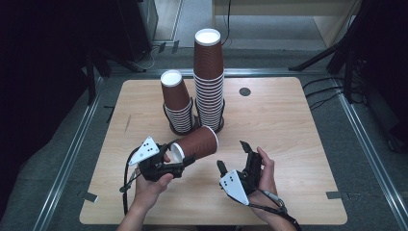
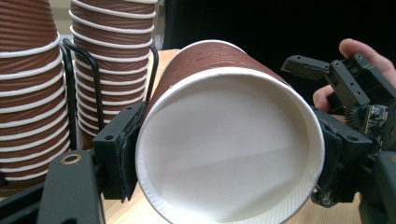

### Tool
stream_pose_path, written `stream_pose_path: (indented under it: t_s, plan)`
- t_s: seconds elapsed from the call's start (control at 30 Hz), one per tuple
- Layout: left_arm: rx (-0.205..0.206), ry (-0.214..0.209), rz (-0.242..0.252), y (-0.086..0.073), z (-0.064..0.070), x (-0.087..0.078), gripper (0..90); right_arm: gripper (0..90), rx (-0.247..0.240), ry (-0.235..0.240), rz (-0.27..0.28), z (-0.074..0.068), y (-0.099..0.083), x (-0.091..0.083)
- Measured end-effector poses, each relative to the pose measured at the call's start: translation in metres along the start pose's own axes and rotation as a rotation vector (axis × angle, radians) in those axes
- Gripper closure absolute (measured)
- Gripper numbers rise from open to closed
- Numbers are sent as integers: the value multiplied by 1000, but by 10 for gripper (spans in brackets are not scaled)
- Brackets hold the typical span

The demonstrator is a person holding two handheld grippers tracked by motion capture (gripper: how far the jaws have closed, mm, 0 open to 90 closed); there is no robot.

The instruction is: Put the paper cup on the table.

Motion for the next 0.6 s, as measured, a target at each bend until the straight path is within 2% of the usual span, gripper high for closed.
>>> stream_pose_path:
  t_s: [0.03, 0.07, 0.1, 0.13, 0.17, 0.23, 0.3, 0.37, 0.4, 0.5, 0.6]
  plan:
    - [0, 0, -1, 0, 0, 0, 232, 0, 27, -5, -1, 0, 1, 0]
    - [0, 0, -1, -1, 0, 0, 232, 0, 73, -9, -8, 0, 2, -1]
    - [0, 2, -3, -1, -1, 0, 232, 0, 73, -9, -8, 0, 2, -1]
    - [-2, 4, -2, -1, -2, 1, 232, 0, 107, -7, -6, 0, 5, -1]
    - [-5, 6, 0, -1, -2, 1, 232, 0, 107, -7, -6, 0, 5, -1]
    - [-6, 9, 1, -1, -3, 0, 232, 0, 158, -3, -2, 1, 9, -3]
    - [-7, 10, 4, -1, -3, 0, 232, 0, 164, -18, -5, 3, 10, -4]
    - [-6, 10, 6, 0, -3, -1, 232, 0, 136, -47, -6, 6, 11, -5]
    - [-5, 9, 6, 0, -3, -1, 232, 0, 138, -48, -7, 6, 11, -6]
    - [-9, 7, 9, 0, -3, -1, 232, 0, 171, -41, -13, 7, 11, -6]
    - [-11, 8, 12, 0, -3, -1, 232, 0, 236, -35, -20, 9, 11, -6]
Point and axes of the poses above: each handheld gripper's, and its own axes: x roughly forward along the jaws, y roughly out of its top, z roughly to its right, the point moved 10 cm from there along x, roughly forward along the jaws, and after that the axes turned 3 degrees about x, right-handed, at the moved point
